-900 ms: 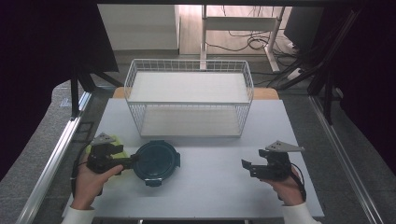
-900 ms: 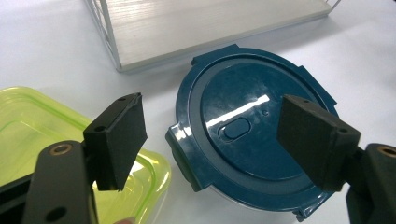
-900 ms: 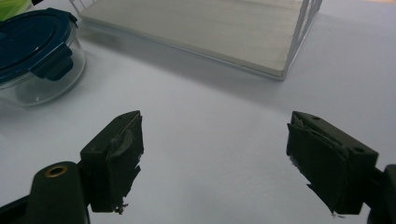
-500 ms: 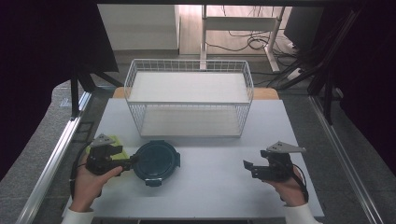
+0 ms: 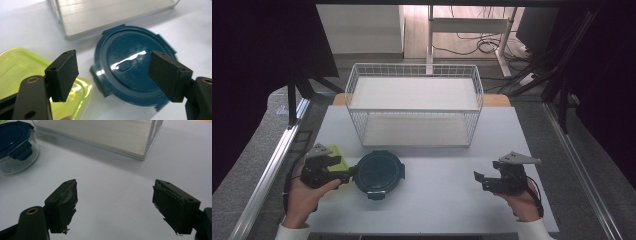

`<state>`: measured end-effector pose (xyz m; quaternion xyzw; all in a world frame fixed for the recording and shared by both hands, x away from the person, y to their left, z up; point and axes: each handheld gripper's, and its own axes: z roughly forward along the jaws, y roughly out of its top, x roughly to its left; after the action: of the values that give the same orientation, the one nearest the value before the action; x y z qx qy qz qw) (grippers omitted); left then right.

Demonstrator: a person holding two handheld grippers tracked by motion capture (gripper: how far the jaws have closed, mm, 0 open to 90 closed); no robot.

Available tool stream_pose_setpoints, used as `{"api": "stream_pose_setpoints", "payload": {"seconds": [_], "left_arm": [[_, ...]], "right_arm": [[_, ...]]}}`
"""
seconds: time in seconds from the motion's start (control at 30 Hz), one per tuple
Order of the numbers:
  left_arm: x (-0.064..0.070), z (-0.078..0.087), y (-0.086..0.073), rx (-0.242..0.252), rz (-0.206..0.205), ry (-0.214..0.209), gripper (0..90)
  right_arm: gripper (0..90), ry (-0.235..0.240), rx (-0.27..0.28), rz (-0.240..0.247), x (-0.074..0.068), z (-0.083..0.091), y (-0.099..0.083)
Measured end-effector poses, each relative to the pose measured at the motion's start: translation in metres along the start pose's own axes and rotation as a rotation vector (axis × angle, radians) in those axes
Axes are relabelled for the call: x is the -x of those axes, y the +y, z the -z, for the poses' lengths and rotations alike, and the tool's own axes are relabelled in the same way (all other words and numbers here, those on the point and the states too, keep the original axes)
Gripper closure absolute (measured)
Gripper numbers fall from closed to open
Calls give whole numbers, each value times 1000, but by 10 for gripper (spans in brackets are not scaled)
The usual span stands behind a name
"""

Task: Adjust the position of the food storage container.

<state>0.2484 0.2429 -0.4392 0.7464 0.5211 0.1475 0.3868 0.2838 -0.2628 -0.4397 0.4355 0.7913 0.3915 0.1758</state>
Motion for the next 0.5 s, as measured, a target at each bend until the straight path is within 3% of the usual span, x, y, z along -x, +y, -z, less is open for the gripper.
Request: {"api": "stream_pose_setpoints", "payload": {"seconds": [0.3,0.4,0.5], "left_arm": [[-13,2,-3,-19,44,14,251],[-18,3,-5,-32,67,16,315],[-23,2,-5,-56,87,7,440]], "right_arm": [[194,-25,-24,-13,2,-4,-2],[194,-28,-31,-6,1,-6,-2],[194,-33,-39,-3,0,-8,-3]]}}
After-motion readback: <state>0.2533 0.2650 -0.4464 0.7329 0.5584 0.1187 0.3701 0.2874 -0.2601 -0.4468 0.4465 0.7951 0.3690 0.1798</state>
